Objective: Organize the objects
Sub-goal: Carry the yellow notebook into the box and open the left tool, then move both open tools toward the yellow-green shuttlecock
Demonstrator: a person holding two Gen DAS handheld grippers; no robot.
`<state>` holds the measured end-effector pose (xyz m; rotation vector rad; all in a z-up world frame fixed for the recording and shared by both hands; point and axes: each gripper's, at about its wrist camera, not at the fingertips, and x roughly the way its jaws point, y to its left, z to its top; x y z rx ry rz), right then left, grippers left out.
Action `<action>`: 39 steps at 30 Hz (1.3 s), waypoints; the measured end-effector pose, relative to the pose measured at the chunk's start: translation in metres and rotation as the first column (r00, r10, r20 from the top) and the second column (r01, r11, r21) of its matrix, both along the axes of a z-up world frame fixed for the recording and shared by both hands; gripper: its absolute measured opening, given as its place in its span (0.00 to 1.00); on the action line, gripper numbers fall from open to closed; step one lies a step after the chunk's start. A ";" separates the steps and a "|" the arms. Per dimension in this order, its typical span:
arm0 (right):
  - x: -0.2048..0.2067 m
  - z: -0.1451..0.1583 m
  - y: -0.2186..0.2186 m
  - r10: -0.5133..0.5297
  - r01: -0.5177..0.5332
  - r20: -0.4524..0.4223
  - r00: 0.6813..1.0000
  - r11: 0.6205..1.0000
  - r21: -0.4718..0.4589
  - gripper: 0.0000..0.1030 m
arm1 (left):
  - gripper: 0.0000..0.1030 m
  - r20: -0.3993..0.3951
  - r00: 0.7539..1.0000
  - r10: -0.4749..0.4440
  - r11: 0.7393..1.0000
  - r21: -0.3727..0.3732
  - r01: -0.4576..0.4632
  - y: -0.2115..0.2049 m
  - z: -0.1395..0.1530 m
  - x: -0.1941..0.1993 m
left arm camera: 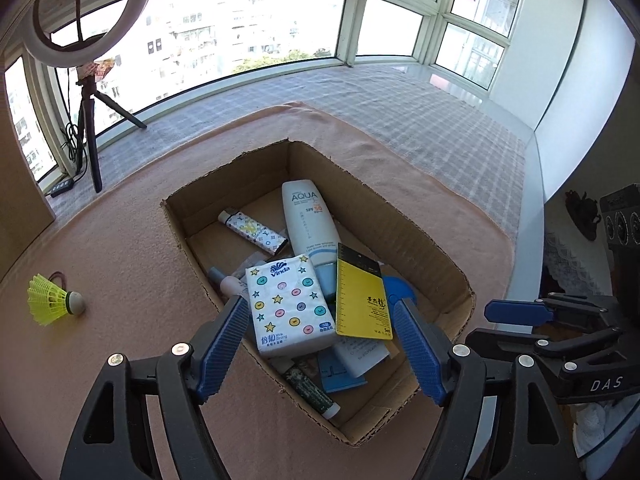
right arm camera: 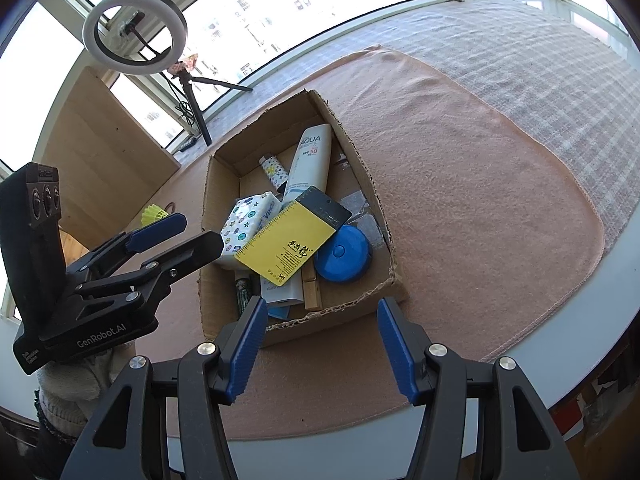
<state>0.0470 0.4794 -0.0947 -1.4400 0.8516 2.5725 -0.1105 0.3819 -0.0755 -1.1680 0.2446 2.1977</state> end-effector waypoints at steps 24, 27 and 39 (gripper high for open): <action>-0.078 0.048 -0.090 0.243 -0.238 -0.095 0.965 0.969 0.066 0.52 | 0.76 -0.044 0.945 0.325 0.946 0.009 -0.325 -0.185 0.043 -0.017; -0.096 0.055 -0.108 0.284 -0.275 -0.103 0.953 0.957 0.093 0.52 | 0.76 -0.051 0.925 0.377 0.926 0.010 -0.377 -0.217 0.047 -0.025; -0.187 0.051 -0.189 0.430 -0.410 -0.055 0.901 0.887 0.212 0.52 | 0.76 -0.004 0.855 0.518 0.855 -0.005 -0.518 -0.316 0.024 -0.072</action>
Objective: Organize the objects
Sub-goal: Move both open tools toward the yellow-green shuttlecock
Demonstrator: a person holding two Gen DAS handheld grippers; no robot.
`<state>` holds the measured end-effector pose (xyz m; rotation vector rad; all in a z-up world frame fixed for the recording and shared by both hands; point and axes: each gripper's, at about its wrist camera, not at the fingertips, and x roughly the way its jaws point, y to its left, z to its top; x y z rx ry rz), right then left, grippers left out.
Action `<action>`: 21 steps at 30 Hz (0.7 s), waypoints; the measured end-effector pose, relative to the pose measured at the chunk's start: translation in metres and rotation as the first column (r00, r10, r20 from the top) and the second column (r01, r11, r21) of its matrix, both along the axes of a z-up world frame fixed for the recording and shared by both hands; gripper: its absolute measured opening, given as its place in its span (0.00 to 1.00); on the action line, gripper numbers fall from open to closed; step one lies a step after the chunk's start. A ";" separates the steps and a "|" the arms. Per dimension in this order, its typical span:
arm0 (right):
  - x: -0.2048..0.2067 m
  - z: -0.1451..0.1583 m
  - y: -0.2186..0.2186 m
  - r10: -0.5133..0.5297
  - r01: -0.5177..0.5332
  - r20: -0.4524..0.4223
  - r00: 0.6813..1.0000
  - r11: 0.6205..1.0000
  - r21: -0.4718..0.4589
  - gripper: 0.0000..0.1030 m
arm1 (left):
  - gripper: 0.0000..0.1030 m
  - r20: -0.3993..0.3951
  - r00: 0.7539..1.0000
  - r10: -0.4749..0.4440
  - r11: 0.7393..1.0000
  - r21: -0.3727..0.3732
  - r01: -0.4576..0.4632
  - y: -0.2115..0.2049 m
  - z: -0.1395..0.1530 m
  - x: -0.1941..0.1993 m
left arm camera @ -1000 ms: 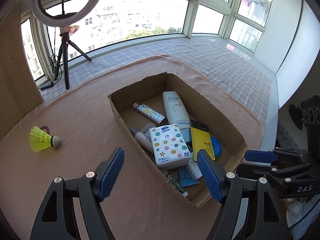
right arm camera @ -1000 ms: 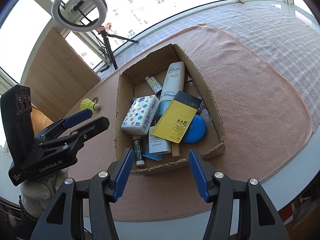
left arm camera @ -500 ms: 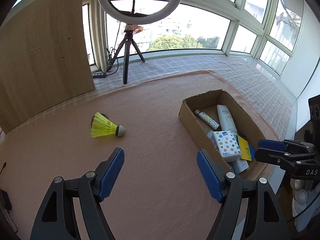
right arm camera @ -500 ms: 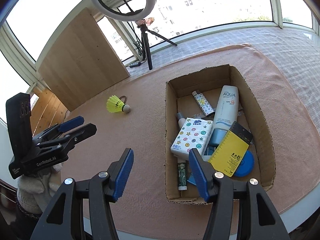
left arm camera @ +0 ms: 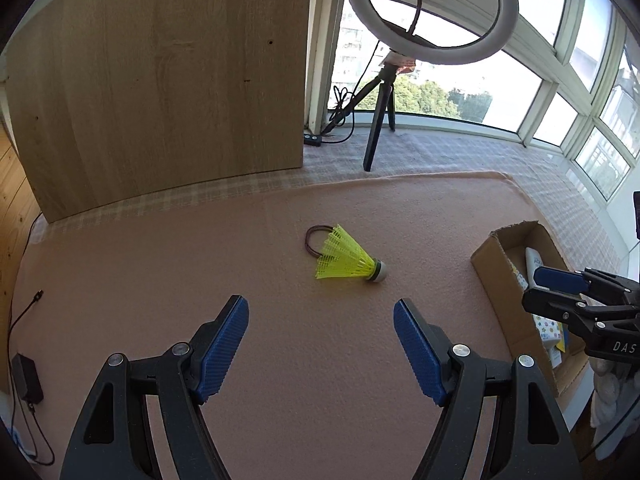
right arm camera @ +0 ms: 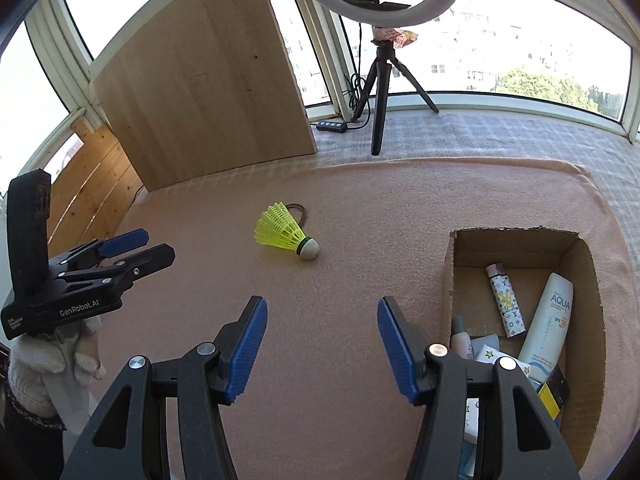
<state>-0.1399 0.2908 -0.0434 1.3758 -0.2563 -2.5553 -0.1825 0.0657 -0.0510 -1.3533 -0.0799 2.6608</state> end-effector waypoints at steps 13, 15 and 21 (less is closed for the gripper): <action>-0.087 -0.065 -0.059 0.080 -0.087 0.105 0.991 0.994 0.072 0.52 | 0.76 0.089 0.993 0.077 0.996 0.032 -0.080 -0.047 -0.063 -0.057; -0.096 -0.073 -0.066 0.095 -0.104 0.114 0.989 0.991 0.082 0.52 | 0.76 0.102 0.992 0.071 0.997 0.032 -0.074 -0.047 -0.073 -0.064; -0.115 -0.092 -0.079 0.127 -0.145 0.131 0.983 0.980 0.138 0.52 | 0.75 0.122 0.990 0.065 0.997 0.028 -0.069 -0.048 -0.092 -0.084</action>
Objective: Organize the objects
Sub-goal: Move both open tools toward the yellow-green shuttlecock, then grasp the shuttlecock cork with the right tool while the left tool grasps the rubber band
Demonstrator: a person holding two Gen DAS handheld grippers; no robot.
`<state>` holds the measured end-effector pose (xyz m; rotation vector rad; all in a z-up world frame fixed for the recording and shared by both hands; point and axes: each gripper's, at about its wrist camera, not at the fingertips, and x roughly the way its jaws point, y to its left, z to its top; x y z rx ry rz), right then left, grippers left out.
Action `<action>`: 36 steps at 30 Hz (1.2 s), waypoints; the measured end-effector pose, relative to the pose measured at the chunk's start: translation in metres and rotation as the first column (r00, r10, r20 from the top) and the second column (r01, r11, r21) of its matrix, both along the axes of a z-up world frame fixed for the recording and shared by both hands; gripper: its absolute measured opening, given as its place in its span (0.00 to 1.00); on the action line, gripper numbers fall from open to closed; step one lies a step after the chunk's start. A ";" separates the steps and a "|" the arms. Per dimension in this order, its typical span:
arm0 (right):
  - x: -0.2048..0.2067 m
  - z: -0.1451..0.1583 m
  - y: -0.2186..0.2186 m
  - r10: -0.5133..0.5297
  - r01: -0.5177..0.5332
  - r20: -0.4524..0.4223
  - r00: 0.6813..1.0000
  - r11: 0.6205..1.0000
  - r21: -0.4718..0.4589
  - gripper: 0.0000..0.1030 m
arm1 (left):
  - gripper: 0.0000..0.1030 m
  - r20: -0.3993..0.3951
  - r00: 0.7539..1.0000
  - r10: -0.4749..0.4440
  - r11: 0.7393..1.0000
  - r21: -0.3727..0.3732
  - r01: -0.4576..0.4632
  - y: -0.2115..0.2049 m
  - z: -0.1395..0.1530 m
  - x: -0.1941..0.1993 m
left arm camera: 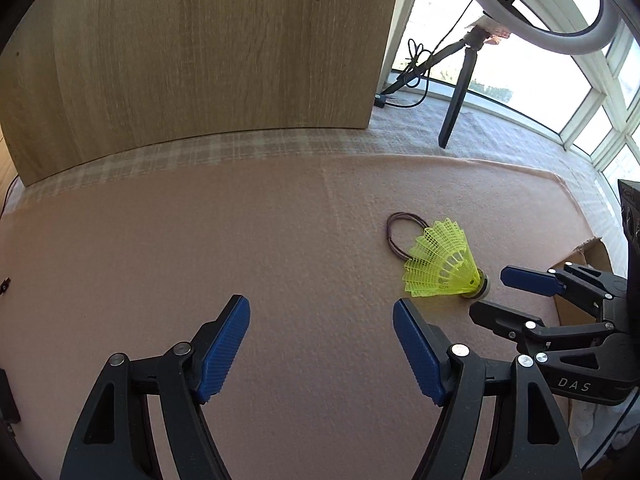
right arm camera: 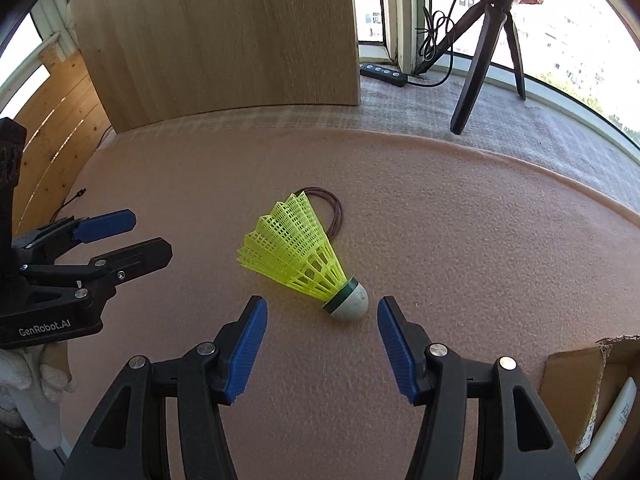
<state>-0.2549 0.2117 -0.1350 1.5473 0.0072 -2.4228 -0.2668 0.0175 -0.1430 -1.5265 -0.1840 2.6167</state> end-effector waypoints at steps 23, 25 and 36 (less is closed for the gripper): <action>-0.020 -0.029 -0.005 -0.036 0.037 -0.010 0.999 0.998 0.052 0.30 | 0.51 0.038 0.995 -0.093 0.996 -0.001 0.093 0.040 -0.024 -0.074; -0.020 -0.029 0.001 -0.047 0.047 -0.006 0.999 0.998 0.042 0.25 | 0.50 0.044 0.994 -0.104 0.995 0.004 0.104 0.046 -0.027 -0.078; -0.009 -0.026 0.029 -0.140 0.140 0.005 0.990 0.990 -0.008 0.25 | 0.33 0.069 0.981 -0.184 0.976 -0.103 0.190 0.087 -0.037 -0.090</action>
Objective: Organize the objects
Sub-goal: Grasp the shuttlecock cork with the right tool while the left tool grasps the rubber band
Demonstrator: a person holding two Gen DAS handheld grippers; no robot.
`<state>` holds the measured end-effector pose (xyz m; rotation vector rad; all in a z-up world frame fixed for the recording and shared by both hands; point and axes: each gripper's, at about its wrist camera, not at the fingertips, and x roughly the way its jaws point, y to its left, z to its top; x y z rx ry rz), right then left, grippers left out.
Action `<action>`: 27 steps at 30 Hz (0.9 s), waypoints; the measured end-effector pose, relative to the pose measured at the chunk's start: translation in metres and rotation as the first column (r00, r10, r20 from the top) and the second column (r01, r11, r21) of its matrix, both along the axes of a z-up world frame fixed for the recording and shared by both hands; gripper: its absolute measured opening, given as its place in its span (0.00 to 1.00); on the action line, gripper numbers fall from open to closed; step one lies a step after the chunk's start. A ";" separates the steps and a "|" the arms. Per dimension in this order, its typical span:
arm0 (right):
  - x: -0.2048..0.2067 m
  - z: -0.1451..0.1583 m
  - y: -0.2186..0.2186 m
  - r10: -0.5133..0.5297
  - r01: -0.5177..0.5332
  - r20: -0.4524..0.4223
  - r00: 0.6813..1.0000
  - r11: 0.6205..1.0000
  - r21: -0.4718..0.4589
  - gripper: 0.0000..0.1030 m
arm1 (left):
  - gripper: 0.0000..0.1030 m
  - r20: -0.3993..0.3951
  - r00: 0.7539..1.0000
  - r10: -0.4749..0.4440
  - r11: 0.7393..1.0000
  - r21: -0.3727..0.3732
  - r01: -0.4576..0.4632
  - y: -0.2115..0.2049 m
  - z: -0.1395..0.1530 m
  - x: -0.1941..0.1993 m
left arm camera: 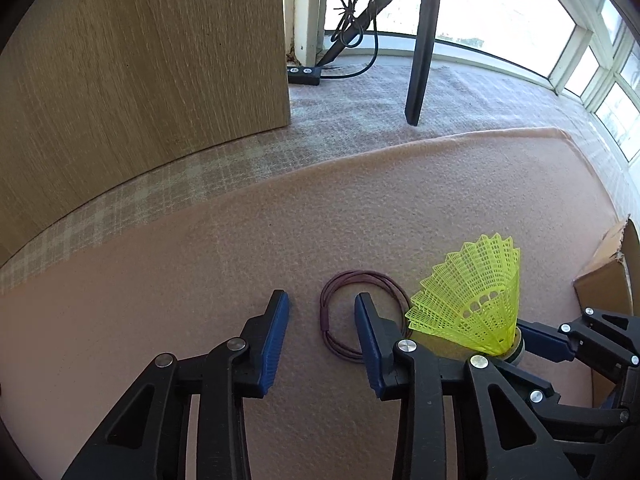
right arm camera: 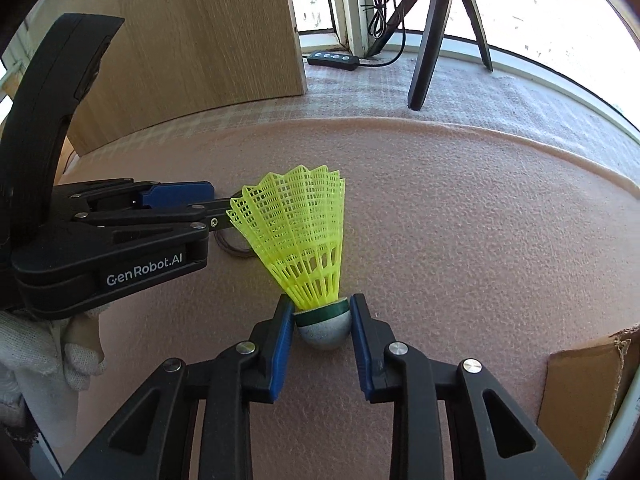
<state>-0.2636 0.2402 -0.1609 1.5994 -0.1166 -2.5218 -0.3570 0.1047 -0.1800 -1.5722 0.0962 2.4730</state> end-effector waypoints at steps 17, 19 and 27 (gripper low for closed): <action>0.009 0.005 0.005 -0.021 0.021 -0.014 1.000 0.999 -0.024 0.24 | 0.04 -0.002 1.000 0.011 1.000 -0.006 -0.011 -0.012 0.006 0.029; 0.013 0.006 0.005 -0.022 0.022 -0.016 1.000 0.999 -0.031 0.24 | 0.04 -0.004 1.000 0.027 1.000 0.010 -0.027 -0.021 0.009 0.041; 0.035 0.017 0.005 -0.021 0.019 -0.039 0.999 0.998 -0.063 0.24 | 0.04 -0.041 0.996 0.074 0.996 0.060 -0.071 -0.041 0.033 0.088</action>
